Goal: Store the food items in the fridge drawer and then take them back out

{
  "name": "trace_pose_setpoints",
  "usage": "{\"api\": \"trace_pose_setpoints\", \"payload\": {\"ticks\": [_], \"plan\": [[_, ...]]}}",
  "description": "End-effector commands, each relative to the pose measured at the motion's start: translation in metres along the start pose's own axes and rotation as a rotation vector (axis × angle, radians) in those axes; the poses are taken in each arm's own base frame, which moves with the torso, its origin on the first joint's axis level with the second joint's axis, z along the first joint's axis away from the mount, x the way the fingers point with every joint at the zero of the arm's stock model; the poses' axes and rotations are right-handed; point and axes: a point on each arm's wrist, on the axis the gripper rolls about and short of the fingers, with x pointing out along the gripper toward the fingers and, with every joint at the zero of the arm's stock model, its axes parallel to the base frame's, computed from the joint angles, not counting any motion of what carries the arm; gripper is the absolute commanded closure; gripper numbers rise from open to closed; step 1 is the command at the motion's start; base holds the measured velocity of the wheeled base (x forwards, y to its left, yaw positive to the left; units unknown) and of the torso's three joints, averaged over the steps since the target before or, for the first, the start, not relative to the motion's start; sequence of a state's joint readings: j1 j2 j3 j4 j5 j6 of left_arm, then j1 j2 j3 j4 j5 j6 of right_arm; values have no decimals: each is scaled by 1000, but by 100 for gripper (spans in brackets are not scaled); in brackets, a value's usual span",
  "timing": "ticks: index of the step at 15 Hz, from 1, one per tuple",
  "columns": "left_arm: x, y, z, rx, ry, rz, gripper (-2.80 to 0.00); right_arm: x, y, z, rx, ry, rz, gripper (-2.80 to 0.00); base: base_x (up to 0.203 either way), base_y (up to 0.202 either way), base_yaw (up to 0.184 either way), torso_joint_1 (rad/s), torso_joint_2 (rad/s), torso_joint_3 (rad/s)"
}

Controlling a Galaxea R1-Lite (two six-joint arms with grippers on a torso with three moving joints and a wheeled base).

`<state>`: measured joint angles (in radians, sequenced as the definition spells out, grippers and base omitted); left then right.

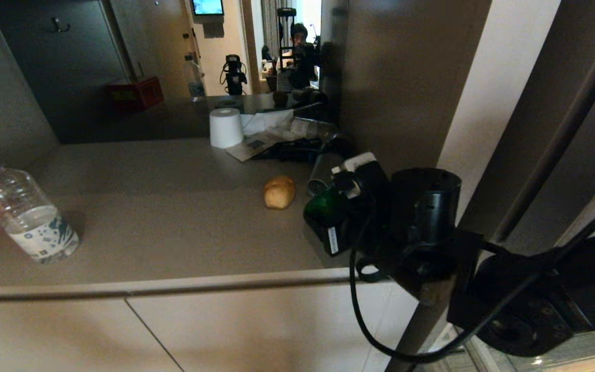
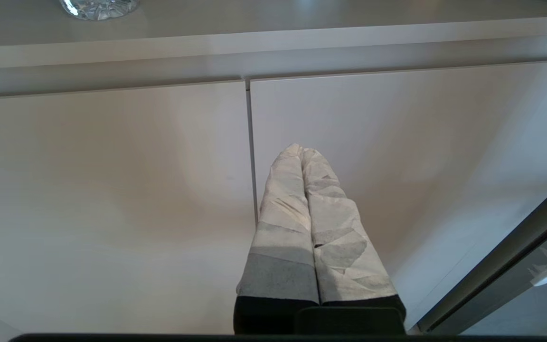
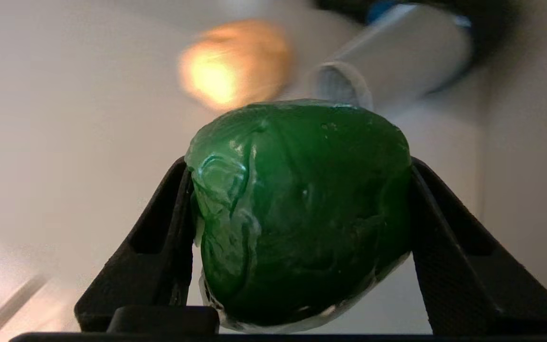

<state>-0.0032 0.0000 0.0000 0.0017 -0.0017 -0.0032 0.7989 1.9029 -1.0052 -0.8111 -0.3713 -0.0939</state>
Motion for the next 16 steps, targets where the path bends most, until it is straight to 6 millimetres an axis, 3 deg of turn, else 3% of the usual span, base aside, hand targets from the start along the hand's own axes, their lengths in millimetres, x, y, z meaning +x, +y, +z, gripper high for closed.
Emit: {"api": "trace_pose_setpoints", "payload": {"ticks": [1, 7, 8, 13, 16], "plan": [[0, 0, 0, 0, 1, 0, 0, 21, 8, -14, -10, 28, -86, 0, 0, 0, 0, 0, 0, 0], [0, 0, 0, -1, 1, 0, 0, 53, 0, -17, -4, 16, -202, 0, 0, 0, 0, 0, 0, 0], [0, 0, 0, -1, 1, 0, 0, 55, -1, -17, -5, 15, -207, -280, 0, 0, 0, 0, 0, 0], [0, 0, 0, -1, 1, -1, 0, 55, -6, -16, -2, 11, -219, -280, 0, 0, 0, 0, 0, 0], [0, 0, 0, -1, 1, 0, 0, 48, -7, -5, 1, -8, -225, -280, 0, 0, 0, 0, 0, 0]]}}
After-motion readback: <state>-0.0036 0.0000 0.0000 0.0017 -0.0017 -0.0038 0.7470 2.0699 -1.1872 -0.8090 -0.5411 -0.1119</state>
